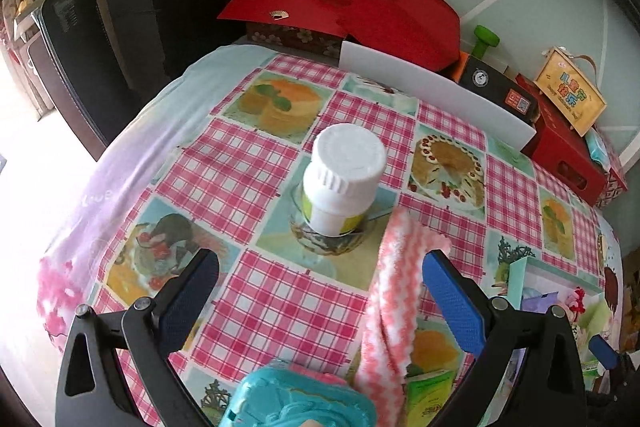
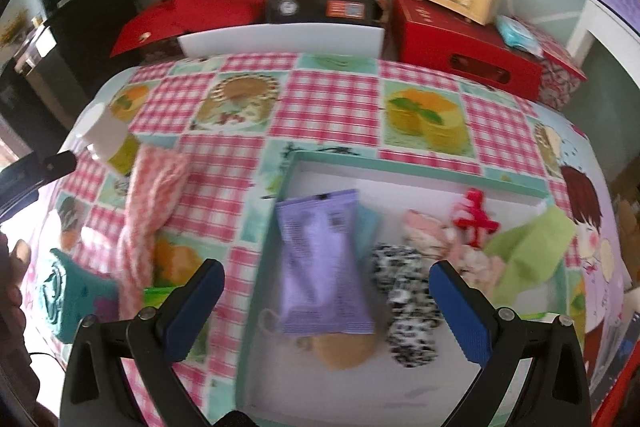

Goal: Organize soft objects
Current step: 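Move the left tool to the pink striped towel while the right tool approaches the green tissue pack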

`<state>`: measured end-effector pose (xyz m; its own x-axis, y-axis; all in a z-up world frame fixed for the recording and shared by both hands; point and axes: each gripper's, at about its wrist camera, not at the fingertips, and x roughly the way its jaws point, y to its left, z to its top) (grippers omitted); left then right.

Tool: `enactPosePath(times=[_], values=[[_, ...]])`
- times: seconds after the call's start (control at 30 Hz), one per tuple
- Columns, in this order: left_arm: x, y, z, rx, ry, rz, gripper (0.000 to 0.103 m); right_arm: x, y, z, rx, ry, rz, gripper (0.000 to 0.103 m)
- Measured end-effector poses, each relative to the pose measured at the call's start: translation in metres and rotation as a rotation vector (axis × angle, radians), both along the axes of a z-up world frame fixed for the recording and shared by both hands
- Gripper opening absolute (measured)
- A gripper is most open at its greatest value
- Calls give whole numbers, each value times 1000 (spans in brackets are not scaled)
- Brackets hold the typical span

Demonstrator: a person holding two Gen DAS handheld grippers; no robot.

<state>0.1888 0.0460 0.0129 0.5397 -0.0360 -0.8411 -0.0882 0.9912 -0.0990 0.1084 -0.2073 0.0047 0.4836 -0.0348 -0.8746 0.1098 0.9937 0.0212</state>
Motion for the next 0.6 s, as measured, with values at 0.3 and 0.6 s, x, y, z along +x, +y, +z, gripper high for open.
enactPosePath(times=[0.3,0.6], values=[[2,13,-3,8,16,6,102,5,40,-13,-10,33,92,103],[5,20,-8,0,42,11,102,6,62,-22,-15,61,152,103]])
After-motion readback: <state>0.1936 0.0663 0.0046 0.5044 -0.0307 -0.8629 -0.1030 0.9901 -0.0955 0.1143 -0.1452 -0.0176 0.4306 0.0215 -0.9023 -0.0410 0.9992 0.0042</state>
